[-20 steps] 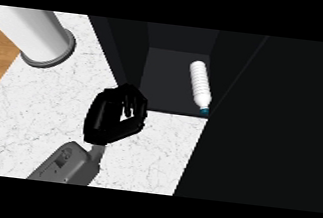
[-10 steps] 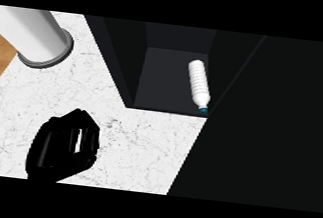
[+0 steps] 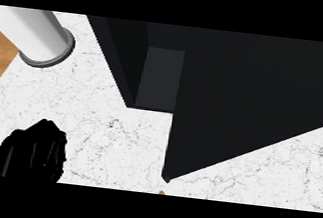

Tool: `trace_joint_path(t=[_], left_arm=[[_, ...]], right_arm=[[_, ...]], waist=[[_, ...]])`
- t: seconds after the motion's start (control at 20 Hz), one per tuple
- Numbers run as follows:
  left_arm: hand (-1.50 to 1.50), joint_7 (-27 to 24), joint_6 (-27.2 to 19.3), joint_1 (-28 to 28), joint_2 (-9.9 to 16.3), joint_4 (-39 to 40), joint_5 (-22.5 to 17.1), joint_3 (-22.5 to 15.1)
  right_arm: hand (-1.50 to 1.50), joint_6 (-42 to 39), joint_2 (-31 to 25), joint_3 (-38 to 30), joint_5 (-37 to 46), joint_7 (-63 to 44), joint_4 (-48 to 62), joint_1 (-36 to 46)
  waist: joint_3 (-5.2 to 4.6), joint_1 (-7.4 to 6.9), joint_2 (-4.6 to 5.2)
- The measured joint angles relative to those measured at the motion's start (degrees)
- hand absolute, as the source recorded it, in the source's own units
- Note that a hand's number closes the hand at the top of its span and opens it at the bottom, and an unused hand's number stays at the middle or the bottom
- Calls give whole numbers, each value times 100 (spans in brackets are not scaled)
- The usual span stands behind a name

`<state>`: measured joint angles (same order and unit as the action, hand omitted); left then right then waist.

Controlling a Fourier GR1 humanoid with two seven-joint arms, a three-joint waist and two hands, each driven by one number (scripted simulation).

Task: Pick up the bottled water, place it into the cabinet and close the cabinet

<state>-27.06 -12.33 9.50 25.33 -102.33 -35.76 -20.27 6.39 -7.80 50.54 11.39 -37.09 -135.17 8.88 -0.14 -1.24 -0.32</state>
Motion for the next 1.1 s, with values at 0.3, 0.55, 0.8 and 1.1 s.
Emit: trace_joint_path(t=[0.3,0.55,0.8,1.1], left_arm=[[150,-96,405,308,246,-58,-232,367],[150,-232,710,572,390,-54,-324,581],[150,-283,995,775,541,-76,-432,790],[150,-401,1418,1154,710,-126,-549,1073]], right_arm=[[150,714,-306,113,81,-86,117,814],[150,1218,-84,-285,-169,-149,663,1485],[150,1587,519,-1103,-819,-26,2129,2603],[150,1108,722,-2170,-2051,628,3743,3349]], waist=[[-6,-64,19],[-3,-121,40],[1,-163,64],[9,-134,71]])
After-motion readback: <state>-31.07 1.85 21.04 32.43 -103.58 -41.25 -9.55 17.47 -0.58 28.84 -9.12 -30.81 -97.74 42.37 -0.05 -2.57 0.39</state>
